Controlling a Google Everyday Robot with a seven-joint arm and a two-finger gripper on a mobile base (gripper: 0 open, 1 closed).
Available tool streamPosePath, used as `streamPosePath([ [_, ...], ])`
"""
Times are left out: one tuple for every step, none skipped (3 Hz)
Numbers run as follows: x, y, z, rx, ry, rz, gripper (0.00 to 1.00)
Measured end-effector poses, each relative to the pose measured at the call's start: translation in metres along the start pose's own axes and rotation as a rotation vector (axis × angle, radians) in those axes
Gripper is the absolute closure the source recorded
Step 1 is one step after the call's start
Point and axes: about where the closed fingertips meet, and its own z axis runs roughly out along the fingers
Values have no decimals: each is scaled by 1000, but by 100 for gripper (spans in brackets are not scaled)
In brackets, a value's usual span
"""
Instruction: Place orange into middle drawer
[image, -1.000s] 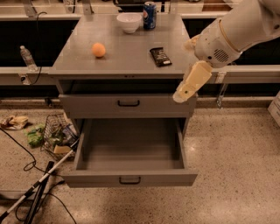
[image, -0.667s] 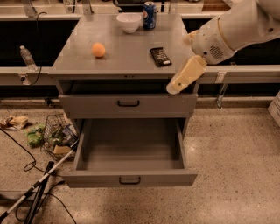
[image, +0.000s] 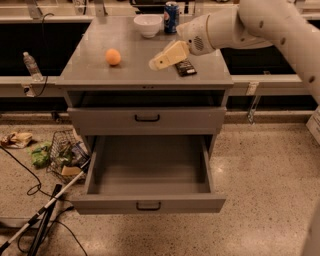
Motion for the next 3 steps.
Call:
streamPosePath([
  [1, -30, 69, -17, -55, -29, 0],
  [1, -30, 73, -21, -55, -28, 0],
  [-4, -24, 116, -54, -56, -21, 0],
])
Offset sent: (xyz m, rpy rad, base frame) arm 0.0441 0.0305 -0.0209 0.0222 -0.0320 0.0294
